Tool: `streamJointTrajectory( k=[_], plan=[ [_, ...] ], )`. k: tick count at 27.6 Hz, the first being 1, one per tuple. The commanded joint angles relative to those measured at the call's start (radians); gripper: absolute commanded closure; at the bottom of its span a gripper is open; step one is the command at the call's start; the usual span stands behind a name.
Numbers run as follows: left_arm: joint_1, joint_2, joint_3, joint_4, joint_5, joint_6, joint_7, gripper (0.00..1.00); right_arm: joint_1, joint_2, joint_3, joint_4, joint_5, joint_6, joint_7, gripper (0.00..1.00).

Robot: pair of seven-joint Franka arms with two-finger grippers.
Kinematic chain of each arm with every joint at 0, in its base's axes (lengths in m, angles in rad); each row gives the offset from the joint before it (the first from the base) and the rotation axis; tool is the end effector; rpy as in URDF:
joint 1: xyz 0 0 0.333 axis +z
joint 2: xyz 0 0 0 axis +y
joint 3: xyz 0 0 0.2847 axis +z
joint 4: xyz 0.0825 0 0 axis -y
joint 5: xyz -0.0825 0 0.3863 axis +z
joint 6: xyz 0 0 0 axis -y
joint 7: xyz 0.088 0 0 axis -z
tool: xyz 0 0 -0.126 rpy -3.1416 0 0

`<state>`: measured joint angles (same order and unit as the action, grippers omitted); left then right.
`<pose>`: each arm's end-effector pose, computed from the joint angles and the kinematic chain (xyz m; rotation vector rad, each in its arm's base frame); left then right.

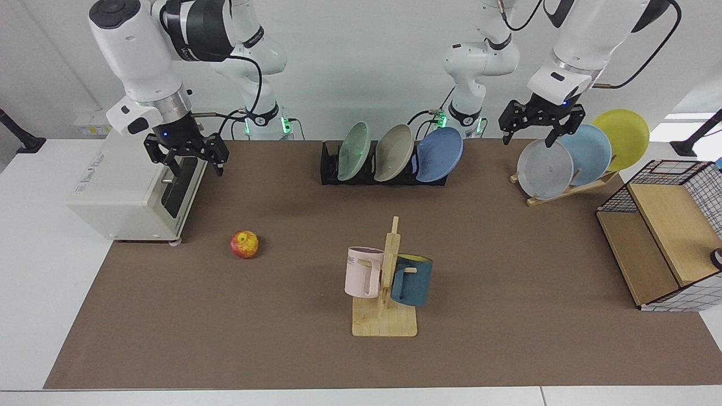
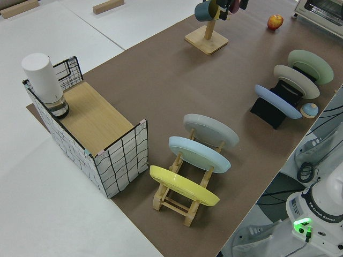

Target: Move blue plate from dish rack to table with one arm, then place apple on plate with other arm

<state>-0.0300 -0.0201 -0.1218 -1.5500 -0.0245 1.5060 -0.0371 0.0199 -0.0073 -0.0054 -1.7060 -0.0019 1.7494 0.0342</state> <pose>0.5375 -0.0861 0.5894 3.1164 -0.1809 -0.0406 0.5683 0.0080 0.5295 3.1398 -0.0305 0.0797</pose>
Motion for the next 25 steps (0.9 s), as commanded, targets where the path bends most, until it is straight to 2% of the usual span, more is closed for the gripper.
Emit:
streamJointTrajectory(
  k=[1, 13, 22, 25],
  plan=[
    [0.012, -0.034, -0.004, -0.039, 0.006, -0.007, 0.003, 0.00, -0.006, -0.025, 0.002, -0.033, 0.016, 0.002, -0.010, 0.00],
    [0.012, -0.060, -0.004, -0.079, 0.002, -0.004, 0.017, 0.00, -0.005, -0.020, 0.004, -0.109, 0.017, 0.074, -0.004, 0.00],
    [0.001, -0.222, -0.006, -0.386, -0.040, 0.129, 0.019, 0.00, 0.006, 0.013, 0.004, -0.118, 0.019, 0.121, -0.004, 0.00],
    [-0.002, -0.241, -0.021, -0.478, -0.049, 0.155, 0.017, 0.00, 0.009, 0.026, 0.004, -0.122, 0.019, 0.124, -0.001, 0.00]
  ],
)
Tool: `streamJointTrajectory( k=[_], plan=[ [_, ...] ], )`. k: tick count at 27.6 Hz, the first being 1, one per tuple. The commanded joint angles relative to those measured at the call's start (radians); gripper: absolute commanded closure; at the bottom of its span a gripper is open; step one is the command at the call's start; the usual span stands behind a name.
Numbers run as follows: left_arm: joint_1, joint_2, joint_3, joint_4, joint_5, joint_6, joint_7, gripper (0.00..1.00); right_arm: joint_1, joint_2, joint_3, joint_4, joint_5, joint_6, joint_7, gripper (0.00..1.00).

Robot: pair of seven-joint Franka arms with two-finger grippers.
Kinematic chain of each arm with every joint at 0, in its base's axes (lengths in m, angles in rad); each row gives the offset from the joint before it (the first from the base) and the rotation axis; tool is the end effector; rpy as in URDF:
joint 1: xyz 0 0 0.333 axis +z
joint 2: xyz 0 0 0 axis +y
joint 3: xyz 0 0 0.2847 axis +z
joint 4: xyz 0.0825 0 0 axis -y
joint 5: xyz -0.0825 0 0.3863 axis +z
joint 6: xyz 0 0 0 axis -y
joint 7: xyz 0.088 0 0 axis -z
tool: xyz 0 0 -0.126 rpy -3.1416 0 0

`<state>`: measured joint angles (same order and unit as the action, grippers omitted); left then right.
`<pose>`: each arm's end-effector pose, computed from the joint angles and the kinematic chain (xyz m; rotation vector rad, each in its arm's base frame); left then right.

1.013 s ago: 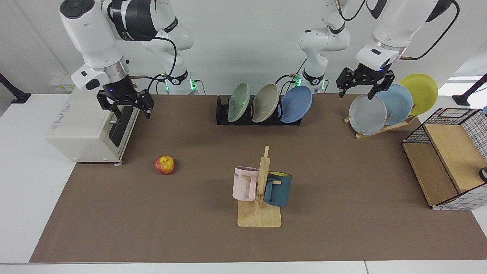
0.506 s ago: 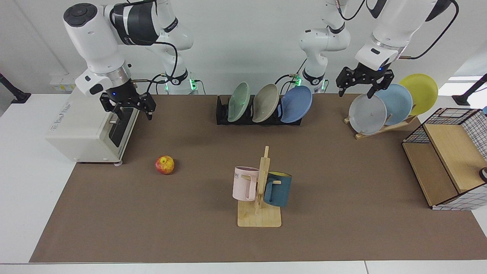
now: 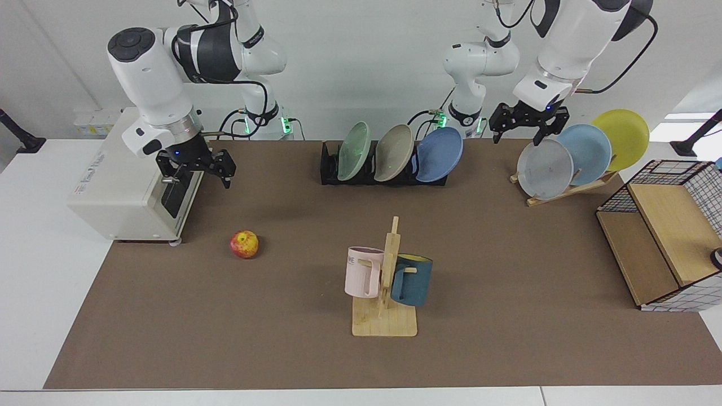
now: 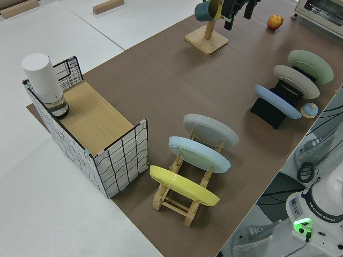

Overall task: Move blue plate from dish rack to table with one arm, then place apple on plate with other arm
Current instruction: 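Lower the left gripper onto the blue plate rim while the right gripper nears the apple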

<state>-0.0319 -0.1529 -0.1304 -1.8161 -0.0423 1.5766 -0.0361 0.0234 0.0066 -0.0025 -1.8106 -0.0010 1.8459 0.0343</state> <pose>0.4994 -0.0905 0.5396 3.1189 -0.1901 -0.1401 0.5706 0.0118 0.4795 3.1410 -0.0206 0.0451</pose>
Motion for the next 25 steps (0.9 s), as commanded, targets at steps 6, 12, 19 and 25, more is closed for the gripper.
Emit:
streamJointTrajectory(
  k=[6, 12, 19, 25],
  plan=[
    [-0.023, -0.149, -0.026, -0.368, -0.086, 0.172, 0.016, 0.00, 0.007, 0.036, 0.001, -0.047, 0.018, 0.079, -0.008, 0.00],
    [-0.037, -0.207, -0.060, -0.531, -0.099, 0.253, 0.034, 0.00, 0.007, 0.052, 0.001, -0.116, 0.018, 0.173, -0.011, 0.00],
    [-0.063, -0.228, -0.083, -0.635, -0.119, 0.281, 0.055, 0.01, 0.007, 0.082, 0.002, -0.148, 0.018, 0.260, -0.016, 0.00],
    [-0.065, -0.246, -0.090, -0.658, -0.139, 0.260, 0.053, 0.04, 0.023, 0.122, 0.001, -0.147, 0.019, 0.309, -0.008, 0.00]
  ],
)
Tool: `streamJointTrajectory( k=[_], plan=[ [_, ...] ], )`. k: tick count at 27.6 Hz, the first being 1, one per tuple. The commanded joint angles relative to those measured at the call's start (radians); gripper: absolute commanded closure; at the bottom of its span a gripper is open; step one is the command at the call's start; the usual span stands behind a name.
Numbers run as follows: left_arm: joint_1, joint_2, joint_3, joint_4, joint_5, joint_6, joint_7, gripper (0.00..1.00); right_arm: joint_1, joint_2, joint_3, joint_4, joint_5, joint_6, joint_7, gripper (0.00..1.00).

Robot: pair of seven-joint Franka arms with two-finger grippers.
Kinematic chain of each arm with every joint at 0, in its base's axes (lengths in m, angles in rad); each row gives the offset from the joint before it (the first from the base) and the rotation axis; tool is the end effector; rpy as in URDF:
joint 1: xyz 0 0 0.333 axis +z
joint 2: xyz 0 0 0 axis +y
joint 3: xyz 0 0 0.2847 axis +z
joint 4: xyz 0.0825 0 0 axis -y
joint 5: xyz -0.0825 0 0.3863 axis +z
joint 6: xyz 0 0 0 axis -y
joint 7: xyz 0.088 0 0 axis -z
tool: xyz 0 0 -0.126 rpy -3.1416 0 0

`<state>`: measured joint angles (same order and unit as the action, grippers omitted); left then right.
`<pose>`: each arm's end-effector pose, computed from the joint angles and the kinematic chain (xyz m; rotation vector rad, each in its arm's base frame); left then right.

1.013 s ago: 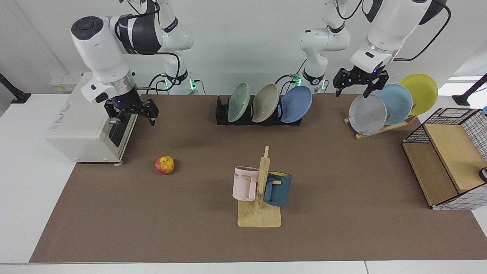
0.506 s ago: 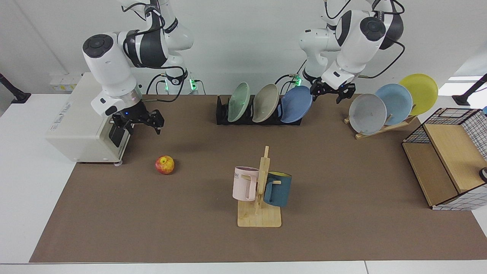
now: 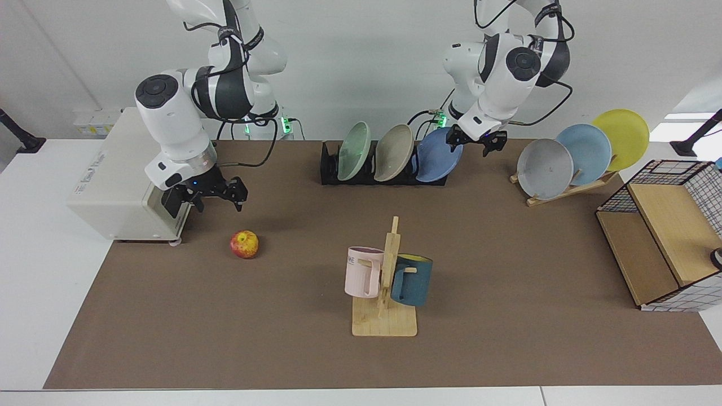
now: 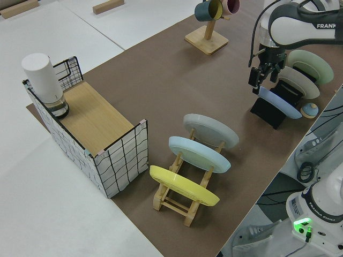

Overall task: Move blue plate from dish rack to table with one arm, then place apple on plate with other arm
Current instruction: 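Lower the left gripper onto the blue plate rim while the right gripper nears the apple, then grasp the blue plate rim with the left gripper and lift it from the rack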

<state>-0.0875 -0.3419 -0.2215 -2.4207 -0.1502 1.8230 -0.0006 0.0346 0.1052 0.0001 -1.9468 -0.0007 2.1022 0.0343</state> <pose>0.3908 -0.1376 0.3655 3.0665 -0.3535 -0.4154 0.5864 0.0203 0.3804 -3.1395 -0.0012 -0.0788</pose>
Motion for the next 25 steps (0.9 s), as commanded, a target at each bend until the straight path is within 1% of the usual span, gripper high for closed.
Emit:
streamJointTrajectory(
  k=[1, 4, 5, 7, 9, 10, 12, 13, 16, 20, 21, 25],
  plan=[
    [-0.009, -0.060, -0.004, -0.055, -0.035, 0.010, 0.017, 0.06, 0.013, 0.030, -0.002, -0.011, 0.019, 0.059, -0.005, 0.00],
    [-0.009, -0.063, -0.016, -0.055, -0.045, -0.017, 0.016, 0.17, 0.022, 0.051, -0.002, -0.011, 0.019, 0.079, -0.002, 0.00],
    [-0.009, -0.063, -0.022, -0.055, -0.048, -0.025, 0.016, 0.23, 0.024, 0.057, -0.002, -0.011, 0.019, 0.091, -0.001, 0.00],
    [-0.009, -0.068, -0.029, -0.054, -0.048, -0.034, 0.014, 0.39, 0.027, 0.074, 0.000, -0.011, 0.019, 0.119, -0.001, 0.00],
    [-0.009, -0.069, -0.030, -0.054, -0.048, -0.039, 0.004, 0.66, 0.044, 0.094, -0.002, -0.009, 0.019, 0.142, -0.001, 0.00],
    [-0.009, -0.069, -0.033, -0.054, -0.048, -0.039, 0.004, 0.73, 0.048, 0.103, -0.002, -0.007, 0.019, 0.148, -0.001, 0.00],
    [-0.009, -0.068, -0.041, -0.052, -0.048, -0.039, 0.002, 0.82, 0.048, 0.119, -0.002, -0.006, 0.019, 0.163, -0.002, 0.00],
    [-0.009, -0.068, -0.045, -0.051, -0.048, -0.039, 0.002, 0.84, 0.048, 0.126, -0.002, -0.003, 0.019, 0.168, -0.005, 0.00],
    [-0.006, -0.066, -0.048, -0.041, -0.048, -0.041, 0.004, 0.84, 0.045, 0.148, -0.002, 0.000, 0.019, 0.170, -0.013, 0.00],
    [0.003, -0.063, -0.047, -0.011, -0.035, -0.056, 0.001, 0.98, 0.034, 0.180, -0.002, 0.003, 0.018, 0.179, -0.024, 0.00],
    [0.005, -0.062, -0.047, 0.000, -0.029, -0.067, -0.001, 1.00, 0.033, 0.185, -0.002, 0.003, 0.018, 0.185, -0.036, 0.00],
    [0.011, -0.057, -0.044, 0.054, 0.043, -0.103, -0.001, 1.00, 0.024, 0.202, -0.002, 0.003, 0.019, 0.199, -0.073, 0.00]
  ],
)
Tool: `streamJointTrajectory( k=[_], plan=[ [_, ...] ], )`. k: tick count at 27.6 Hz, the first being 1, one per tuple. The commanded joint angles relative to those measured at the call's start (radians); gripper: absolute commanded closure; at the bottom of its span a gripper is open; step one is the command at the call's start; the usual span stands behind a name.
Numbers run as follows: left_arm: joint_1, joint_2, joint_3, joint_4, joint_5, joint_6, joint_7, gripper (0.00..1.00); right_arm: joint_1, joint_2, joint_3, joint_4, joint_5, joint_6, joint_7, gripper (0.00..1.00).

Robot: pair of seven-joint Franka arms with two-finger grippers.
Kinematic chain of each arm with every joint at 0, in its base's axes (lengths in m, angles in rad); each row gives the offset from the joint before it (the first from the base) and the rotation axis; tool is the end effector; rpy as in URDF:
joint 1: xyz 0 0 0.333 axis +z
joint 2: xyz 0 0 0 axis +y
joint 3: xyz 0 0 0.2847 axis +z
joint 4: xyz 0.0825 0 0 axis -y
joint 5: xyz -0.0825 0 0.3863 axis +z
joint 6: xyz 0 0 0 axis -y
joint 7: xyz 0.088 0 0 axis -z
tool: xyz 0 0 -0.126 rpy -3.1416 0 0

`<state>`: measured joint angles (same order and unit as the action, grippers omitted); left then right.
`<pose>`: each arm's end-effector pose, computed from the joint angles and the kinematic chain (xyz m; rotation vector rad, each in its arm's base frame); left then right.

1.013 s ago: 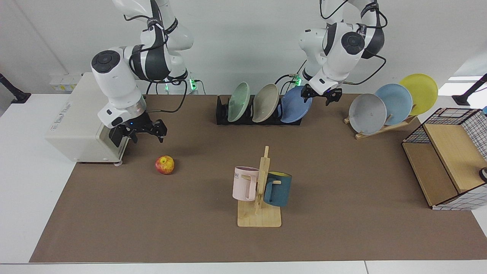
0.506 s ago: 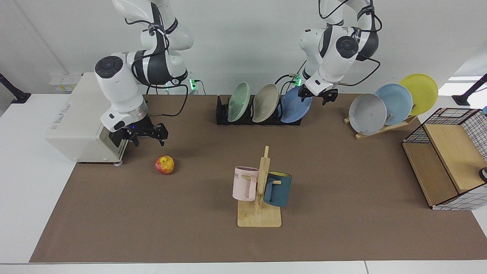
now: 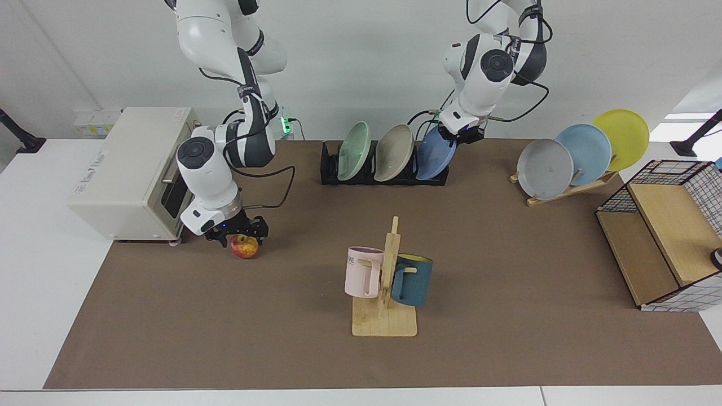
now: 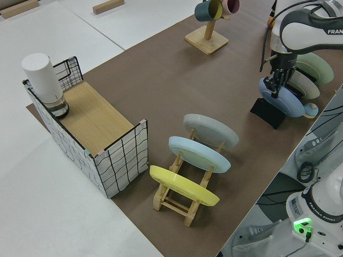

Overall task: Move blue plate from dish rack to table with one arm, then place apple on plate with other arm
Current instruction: 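Grasp the blue plate rim with the left gripper and lift it from the rack, then carry the blue plate with the left gripper toward the table middle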

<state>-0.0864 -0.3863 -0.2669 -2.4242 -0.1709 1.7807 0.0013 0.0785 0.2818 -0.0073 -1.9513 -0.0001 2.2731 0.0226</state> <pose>0.3758 -0.1543 0.3776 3.0683 -0.4076 -0.4238 0.6052 0.0432 0.2887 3.1398 0.0769 0.0629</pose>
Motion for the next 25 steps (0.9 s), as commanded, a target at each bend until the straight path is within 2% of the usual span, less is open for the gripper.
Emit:
streamJointTrajectory(
  k=[1, 8, 12, 16, 25],
  plan=[
    [0.011, -0.014, 0.002, 0.069, 0.083, -0.070, -0.003, 1.00, -0.022, 0.027, 0.006, 0.008, 0.018, 0.028, -0.061, 0.00],
    [0.017, -0.014, 0.012, 0.145, 0.169, -0.107, -0.021, 1.00, -0.020, 0.048, 0.006, 0.002, 0.018, 0.026, -0.059, 0.00],
    [0.050, -0.014, 0.014, 0.203, 0.172, -0.139, -0.014, 1.00, -0.020, 0.056, 0.004, -0.003, 0.018, 0.026, -0.056, 0.00],
    [0.057, 0.023, 0.067, 0.254, 0.160, -0.118, -0.004, 1.00, -0.020, 0.063, 0.004, -0.008, 0.018, 0.025, -0.047, 0.00],
    [0.063, 0.156, 0.204, 0.318, -0.071, 0.012, 0.012, 1.00, -0.016, 0.076, 0.004, -0.009, 0.018, 0.025, -0.035, 0.00]
  ],
)
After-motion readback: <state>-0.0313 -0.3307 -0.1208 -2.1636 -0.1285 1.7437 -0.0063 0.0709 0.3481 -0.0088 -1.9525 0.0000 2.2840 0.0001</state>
